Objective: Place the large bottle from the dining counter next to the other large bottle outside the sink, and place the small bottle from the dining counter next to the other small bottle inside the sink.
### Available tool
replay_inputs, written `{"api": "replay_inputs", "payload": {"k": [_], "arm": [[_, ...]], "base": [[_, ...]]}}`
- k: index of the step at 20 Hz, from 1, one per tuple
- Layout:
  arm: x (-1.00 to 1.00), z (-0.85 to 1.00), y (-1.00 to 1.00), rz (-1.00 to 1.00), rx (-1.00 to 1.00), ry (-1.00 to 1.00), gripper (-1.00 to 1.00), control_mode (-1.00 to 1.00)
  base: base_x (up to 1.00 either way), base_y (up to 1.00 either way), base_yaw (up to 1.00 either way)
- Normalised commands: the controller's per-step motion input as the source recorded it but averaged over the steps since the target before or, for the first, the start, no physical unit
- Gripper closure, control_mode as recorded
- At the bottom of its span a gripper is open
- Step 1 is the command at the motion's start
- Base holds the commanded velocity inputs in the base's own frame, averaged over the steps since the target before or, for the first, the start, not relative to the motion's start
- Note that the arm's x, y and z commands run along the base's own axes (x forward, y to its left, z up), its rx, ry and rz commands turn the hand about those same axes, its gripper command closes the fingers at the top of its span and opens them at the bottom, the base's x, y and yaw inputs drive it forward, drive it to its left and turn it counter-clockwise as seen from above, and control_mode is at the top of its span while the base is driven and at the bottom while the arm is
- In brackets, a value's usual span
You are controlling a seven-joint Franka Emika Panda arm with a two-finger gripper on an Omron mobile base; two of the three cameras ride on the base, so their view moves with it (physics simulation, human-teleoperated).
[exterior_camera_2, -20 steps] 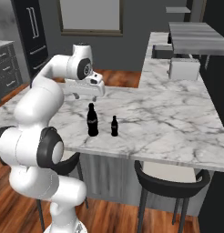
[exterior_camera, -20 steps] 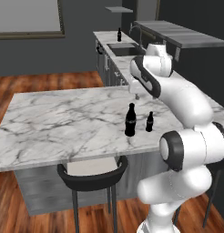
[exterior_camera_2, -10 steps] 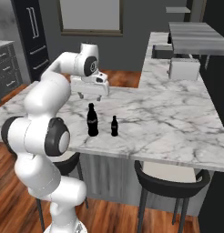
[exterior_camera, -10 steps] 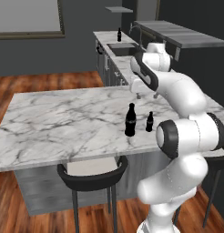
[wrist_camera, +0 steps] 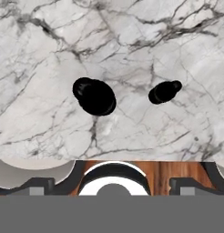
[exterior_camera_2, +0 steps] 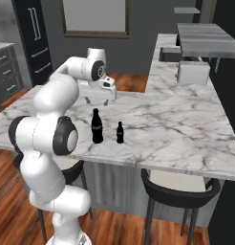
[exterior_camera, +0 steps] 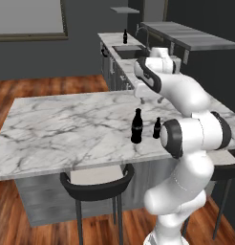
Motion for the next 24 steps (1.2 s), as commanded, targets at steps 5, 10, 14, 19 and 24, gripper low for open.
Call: {"api": "replay_inputs", "payload": {"k": [5, 10, 14, 19, 24], "arm": [[0.18, 0.0, 0.03, 0.0, 0.0, 0.06, -1.0, -1.0], [0.23, 0.0, 0.17, 0.0, -0.01, 0.01, -1.0, -1.0], [0.33, 0.0, 0.16, 0.0, 0.0, 0.0, -1.0, -1.0], [0.44, -0.01, 0.0, 0.0, 0.0, 0.01, -1.0, -1.0], [0.34, -0.06, 0.0, 0.0, 0.0, 0.0, -1.0, -1.0]], "base": [[0.0, 0.0, 0.0], [0.0, 0.0, 0.0], [0.0, 0.0, 0.0], [0.0, 0.0, 0.0], [0.0, 0.0, 0.0]]}}
